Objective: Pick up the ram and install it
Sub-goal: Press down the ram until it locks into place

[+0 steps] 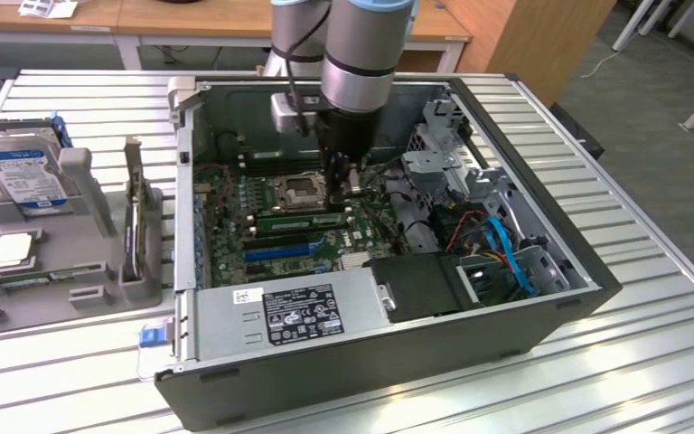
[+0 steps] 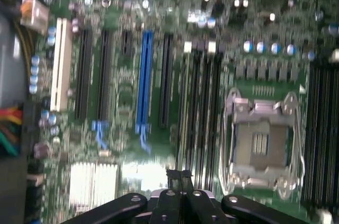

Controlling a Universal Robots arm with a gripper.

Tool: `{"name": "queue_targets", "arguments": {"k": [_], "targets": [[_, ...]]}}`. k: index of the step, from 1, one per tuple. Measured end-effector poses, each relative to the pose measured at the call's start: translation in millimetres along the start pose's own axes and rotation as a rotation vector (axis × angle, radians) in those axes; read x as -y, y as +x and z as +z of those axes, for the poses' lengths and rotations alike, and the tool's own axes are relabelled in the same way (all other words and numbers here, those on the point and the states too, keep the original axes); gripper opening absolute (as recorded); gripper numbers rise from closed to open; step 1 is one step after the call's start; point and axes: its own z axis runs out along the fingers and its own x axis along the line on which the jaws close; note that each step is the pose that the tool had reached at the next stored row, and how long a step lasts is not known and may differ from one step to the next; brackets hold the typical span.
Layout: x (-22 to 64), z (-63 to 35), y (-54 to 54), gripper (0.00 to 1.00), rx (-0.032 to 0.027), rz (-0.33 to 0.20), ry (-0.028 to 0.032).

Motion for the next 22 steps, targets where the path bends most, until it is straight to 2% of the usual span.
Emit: {"name": "queue_targets", "arguments": {"k": [9,19,22], "targets": [[-40.7,0.8,-1.9,0.11,-0.0003,0.000,0.0051],[-86.3,1.8,-4.0,0.11,-0.0006,0.000,0.0135],[-88.6,1.8,-4.1,0.11,-0.0006,0.001,0.0145]]}}
